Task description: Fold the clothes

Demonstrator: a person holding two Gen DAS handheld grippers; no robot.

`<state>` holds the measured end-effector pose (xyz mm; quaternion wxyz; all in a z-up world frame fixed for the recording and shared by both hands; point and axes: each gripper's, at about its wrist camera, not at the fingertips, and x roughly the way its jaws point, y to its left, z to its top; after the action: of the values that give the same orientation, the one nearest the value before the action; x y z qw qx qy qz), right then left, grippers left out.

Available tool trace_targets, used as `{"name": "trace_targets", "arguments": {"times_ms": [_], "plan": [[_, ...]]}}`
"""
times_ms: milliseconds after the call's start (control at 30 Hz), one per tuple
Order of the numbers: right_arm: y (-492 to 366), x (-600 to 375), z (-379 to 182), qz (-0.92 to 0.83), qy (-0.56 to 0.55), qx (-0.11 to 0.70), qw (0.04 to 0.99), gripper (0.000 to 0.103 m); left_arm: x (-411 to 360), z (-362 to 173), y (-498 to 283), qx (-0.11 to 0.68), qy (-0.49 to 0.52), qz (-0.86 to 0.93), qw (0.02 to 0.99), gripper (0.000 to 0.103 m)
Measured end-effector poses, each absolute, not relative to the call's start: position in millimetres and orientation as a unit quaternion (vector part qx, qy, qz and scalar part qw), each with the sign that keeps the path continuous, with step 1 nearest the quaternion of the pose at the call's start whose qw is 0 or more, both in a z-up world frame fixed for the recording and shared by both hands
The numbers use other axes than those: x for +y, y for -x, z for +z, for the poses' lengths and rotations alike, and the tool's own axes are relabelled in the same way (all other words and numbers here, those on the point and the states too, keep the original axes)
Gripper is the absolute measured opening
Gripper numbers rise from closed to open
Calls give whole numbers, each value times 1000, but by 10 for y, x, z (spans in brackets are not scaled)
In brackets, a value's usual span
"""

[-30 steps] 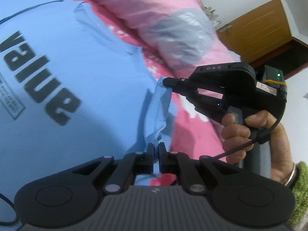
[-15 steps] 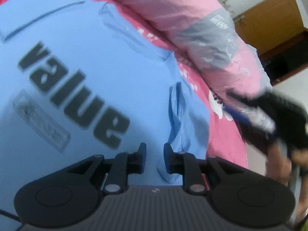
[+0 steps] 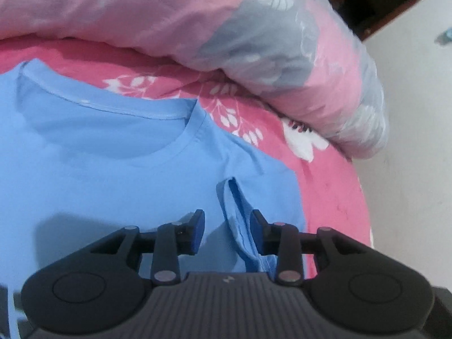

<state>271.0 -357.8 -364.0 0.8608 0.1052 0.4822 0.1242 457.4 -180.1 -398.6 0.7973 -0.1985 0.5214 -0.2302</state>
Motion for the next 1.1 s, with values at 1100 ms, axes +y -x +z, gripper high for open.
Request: {"name": "trace_targets", "arguments": {"times_ms": [1100], "plan": [[-2295,-3369,-3673,164,4,432,887,43,-1999,-4138,-4974,483,122,-222,838,8]]}}
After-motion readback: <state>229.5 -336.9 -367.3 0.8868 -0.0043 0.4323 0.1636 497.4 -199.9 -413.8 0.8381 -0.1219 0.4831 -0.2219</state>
